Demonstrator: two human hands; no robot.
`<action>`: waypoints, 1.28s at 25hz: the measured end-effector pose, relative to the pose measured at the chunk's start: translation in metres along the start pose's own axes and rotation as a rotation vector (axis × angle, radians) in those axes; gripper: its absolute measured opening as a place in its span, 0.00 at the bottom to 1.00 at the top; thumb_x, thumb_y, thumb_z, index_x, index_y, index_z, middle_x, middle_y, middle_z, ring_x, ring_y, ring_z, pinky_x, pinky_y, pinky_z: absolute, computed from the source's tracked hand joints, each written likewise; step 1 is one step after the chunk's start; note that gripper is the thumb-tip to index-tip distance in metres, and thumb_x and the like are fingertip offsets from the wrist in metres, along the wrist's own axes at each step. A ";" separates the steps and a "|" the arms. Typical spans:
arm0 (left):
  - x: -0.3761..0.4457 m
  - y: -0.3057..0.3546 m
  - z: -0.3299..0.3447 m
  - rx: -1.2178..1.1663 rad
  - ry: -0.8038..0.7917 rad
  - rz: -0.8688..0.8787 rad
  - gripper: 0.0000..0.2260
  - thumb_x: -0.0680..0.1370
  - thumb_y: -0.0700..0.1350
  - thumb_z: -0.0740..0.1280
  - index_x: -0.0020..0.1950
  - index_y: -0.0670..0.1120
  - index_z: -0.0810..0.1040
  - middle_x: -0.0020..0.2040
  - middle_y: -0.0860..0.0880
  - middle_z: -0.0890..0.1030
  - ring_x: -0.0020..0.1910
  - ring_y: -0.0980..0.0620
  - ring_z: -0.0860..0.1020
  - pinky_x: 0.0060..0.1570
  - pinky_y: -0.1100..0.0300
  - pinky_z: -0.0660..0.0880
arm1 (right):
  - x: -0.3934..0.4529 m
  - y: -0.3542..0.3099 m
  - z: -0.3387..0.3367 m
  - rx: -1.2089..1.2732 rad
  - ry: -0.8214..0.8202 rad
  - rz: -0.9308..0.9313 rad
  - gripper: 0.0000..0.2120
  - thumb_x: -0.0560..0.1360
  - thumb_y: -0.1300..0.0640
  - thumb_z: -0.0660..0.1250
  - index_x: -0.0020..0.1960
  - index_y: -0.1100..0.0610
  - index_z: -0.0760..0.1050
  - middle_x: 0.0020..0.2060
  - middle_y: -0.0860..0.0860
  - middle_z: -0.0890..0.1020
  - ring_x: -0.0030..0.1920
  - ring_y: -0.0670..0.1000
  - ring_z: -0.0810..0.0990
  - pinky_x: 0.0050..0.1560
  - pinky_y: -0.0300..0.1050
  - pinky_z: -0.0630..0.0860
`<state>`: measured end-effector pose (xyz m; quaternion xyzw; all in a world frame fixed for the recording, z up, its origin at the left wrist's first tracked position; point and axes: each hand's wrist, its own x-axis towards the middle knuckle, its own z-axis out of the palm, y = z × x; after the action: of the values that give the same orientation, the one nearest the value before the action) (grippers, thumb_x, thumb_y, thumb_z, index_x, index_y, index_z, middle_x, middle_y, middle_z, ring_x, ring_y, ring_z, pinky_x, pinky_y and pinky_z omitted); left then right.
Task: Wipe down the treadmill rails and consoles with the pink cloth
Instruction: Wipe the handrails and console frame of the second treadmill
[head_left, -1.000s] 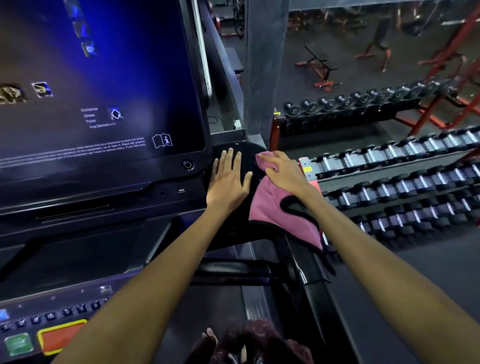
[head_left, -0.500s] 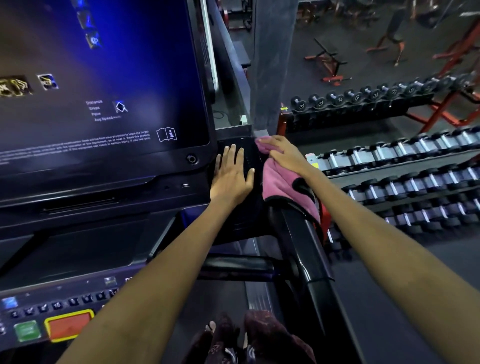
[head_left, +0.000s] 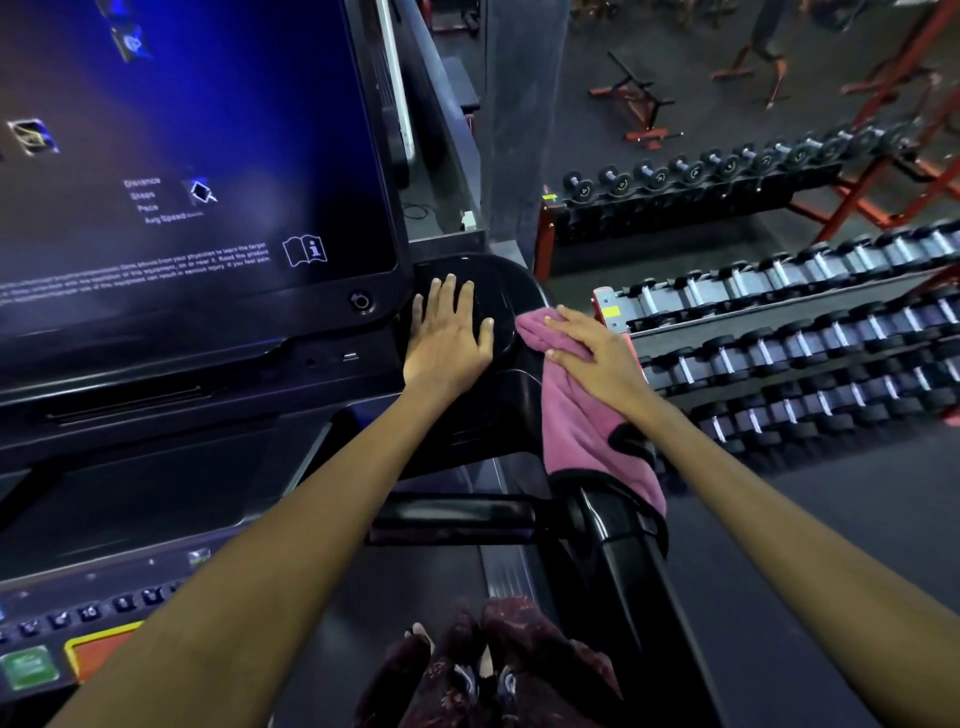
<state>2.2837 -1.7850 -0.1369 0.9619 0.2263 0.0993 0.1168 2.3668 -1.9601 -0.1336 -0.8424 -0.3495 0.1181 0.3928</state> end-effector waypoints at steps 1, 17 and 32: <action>0.000 0.000 0.000 0.001 0.002 0.006 0.25 0.80 0.52 0.53 0.75 0.44 0.55 0.76 0.43 0.55 0.76 0.47 0.50 0.74 0.51 0.43 | 0.016 -0.002 0.002 -0.034 0.001 -0.012 0.21 0.74 0.63 0.68 0.66 0.63 0.71 0.69 0.57 0.69 0.69 0.53 0.68 0.64 0.29 0.56; 0.001 -0.003 0.000 -0.048 0.031 0.003 0.25 0.80 0.51 0.55 0.74 0.42 0.58 0.75 0.42 0.58 0.76 0.47 0.52 0.74 0.51 0.45 | 0.004 -0.004 0.000 -0.037 -0.035 0.013 0.22 0.75 0.62 0.66 0.69 0.56 0.69 0.72 0.51 0.65 0.69 0.51 0.66 0.71 0.45 0.60; 0.001 -0.006 0.002 -0.086 0.044 0.049 0.24 0.79 0.50 0.55 0.72 0.41 0.60 0.74 0.40 0.59 0.75 0.44 0.53 0.74 0.48 0.47 | -0.051 -0.021 0.008 -0.321 -0.004 0.107 0.22 0.78 0.55 0.61 0.72 0.48 0.65 0.68 0.56 0.64 0.61 0.59 0.73 0.62 0.49 0.70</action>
<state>2.2829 -1.7799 -0.1403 0.9588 0.2007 0.1331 0.1504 2.3151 -1.9808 -0.1275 -0.9115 -0.3191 0.0832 0.2459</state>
